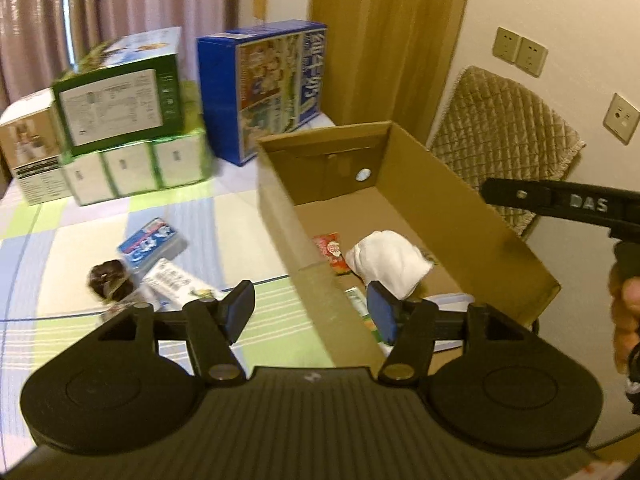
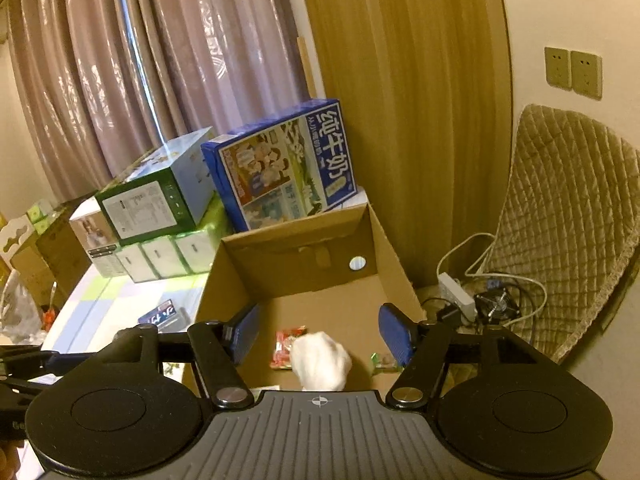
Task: Organize objects
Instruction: 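Lower the towel and candy into the box and open both grippers, then move both tools back over the table toward the remaining items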
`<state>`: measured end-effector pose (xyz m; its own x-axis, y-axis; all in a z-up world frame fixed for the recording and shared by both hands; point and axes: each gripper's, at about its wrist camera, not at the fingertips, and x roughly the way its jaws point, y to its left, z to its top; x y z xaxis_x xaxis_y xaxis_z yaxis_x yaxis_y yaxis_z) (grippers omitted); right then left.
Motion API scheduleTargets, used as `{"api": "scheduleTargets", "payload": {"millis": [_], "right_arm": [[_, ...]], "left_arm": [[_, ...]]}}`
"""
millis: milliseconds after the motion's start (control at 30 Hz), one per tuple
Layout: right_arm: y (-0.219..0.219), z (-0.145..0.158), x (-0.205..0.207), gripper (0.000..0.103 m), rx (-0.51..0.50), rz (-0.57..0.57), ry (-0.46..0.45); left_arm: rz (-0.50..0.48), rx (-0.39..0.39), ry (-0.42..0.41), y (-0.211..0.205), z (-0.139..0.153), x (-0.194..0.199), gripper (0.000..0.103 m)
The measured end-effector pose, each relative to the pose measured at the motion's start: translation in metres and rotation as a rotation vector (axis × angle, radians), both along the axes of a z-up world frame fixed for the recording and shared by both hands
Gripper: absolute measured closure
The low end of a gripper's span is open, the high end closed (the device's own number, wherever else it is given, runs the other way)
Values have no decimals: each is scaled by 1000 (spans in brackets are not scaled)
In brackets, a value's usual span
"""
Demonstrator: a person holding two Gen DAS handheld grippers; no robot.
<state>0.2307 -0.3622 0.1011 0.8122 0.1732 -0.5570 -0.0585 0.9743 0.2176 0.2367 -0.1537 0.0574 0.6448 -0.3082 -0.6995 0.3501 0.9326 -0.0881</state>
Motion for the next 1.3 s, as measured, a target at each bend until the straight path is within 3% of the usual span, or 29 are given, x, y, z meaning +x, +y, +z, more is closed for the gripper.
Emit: {"api": "scheduleTargets", "payload": {"millis": [233, 300, 633, 800, 933, 1300], "right_arm": [[14, 4, -36, 31, 34, -11, 6], [23, 6, -47, 29, 37, -3, 9], [76, 12, -94, 14, 57, 60, 14], [100, 9, -108, 2, 45, 85, 26], [113, 7, -116, 2, 34, 102, 35], [143, 3, -123, 2, 11, 154, 42]], "left_arm": [[39, -7, -11, 31, 6, -27, 34], [49, -6, -22, 38, 10, -38, 25], [89, -5, -27, 79, 19, -82, 14], [129, -8, -27, 105, 17, -99, 6], [160, -7, -23, 125, 14, -108, 1], [240, 10, -9, 172, 5, -118, 1]]}}
